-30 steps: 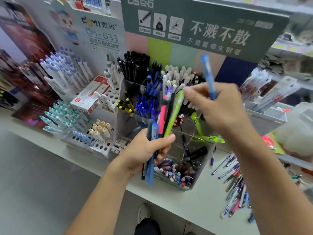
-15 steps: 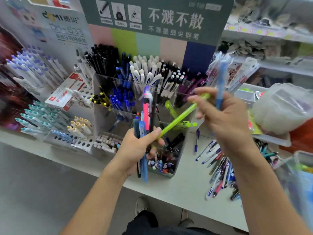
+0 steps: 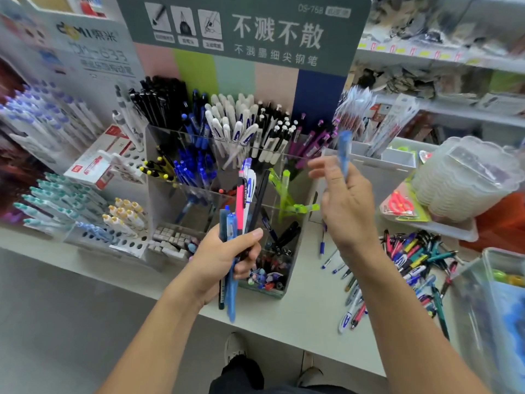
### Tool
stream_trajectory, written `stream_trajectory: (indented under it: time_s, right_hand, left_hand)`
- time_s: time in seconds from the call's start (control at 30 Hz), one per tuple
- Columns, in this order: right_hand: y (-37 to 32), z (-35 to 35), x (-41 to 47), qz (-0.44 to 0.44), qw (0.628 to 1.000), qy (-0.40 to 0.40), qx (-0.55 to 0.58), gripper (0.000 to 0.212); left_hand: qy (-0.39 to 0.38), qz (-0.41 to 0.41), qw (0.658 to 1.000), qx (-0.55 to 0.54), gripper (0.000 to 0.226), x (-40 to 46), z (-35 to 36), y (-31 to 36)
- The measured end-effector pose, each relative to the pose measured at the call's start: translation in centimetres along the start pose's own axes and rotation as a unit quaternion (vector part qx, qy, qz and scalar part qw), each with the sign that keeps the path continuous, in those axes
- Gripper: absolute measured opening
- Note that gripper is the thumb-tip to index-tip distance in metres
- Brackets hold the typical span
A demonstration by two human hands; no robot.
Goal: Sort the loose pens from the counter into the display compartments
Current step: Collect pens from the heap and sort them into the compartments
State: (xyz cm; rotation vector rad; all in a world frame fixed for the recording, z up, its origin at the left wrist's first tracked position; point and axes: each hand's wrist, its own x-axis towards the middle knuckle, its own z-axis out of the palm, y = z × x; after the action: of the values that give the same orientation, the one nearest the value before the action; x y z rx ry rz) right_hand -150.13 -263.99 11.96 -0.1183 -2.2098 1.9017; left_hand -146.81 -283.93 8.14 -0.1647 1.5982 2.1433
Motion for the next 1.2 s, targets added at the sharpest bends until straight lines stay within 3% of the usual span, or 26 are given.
stream_trajectory:
  time_s: [0.07,0.13,0.23,0.3,0.37,0.47,0.57,0.63,0.77,0.93,1.0,1.2]
  right_hand:
    - [-1.3,-0.3,-0.4,0.106,0.971,-0.044,0.211,0.033]
    - [-2.3,-0.5,-0.7,0.227,0.883,-0.138,0.387,0.041]
    - [-1.9,0.2,-0.8,0.298,0.778,-0.237,0.500,0.048]
    - [-1.4,1.1,-0.9,0.297,0.741,-0.259,0.543,0.037]
    - [-1.3,2.2,-1.1,0.291,0.759,-0.226,0.537,0.026]
    - [-1.2,3.5,-1.3,0.218,0.890,-0.114,0.383,0.019]
    - [-0.9,3.7,-1.2,0.039,0.987,-0.060,0.143,0.015]
    - [-0.8,3.8,-1.1,-0.075,0.995,-0.057,0.044,0.002]
    - [0.2,6.6,-1.8,-0.127,0.984,-0.099,-0.071,0.010]
    - [2.6,11.6,-3.0,-0.081,0.992,-0.086,-0.054,0.013]
    - [3.4,12.5,-2.7,-0.062,0.991,-0.092,-0.073,0.006]
    - [4.4,15.7,-2.3,0.001,0.988,-0.150,-0.046,0.013]
  left_hand:
    - [0.001,0.005,1.000,-0.024,0.031,-0.2,-0.2,0.1]
    - [0.001,0.011,0.999,-0.039,0.029,-0.3,-0.4,0.5]
    - [-0.010,0.015,0.997,-0.071,0.025,-0.4,-1.0,0.9]
    - [-0.010,0.018,0.997,-0.081,0.024,-0.6,-1.5,1.1]
    - [-0.006,0.023,0.996,-0.087,0.023,-0.9,-2.1,1.2]
    - [0.014,0.033,0.996,-0.085,0.024,-1.3,-3.5,1.1]
    - [0.052,0.057,0.992,-0.096,0.023,-2.2,-5.3,1.1]
    - [0.093,0.078,0.985,-0.119,0.018,-3.0,-7.0,1.3]
    - [0.203,0.086,0.973,-0.063,0.013,-3.7,-11.0,0.5]
    - [0.319,0.069,0.944,-0.041,0.008,-2.4,-12.4,-1.4]
    - [0.344,0.068,0.936,-0.029,0.010,-1.9,-12.7,-2.1]
    - [0.392,0.079,0.916,-0.020,0.017,-1.5,-13.5,-3.1]
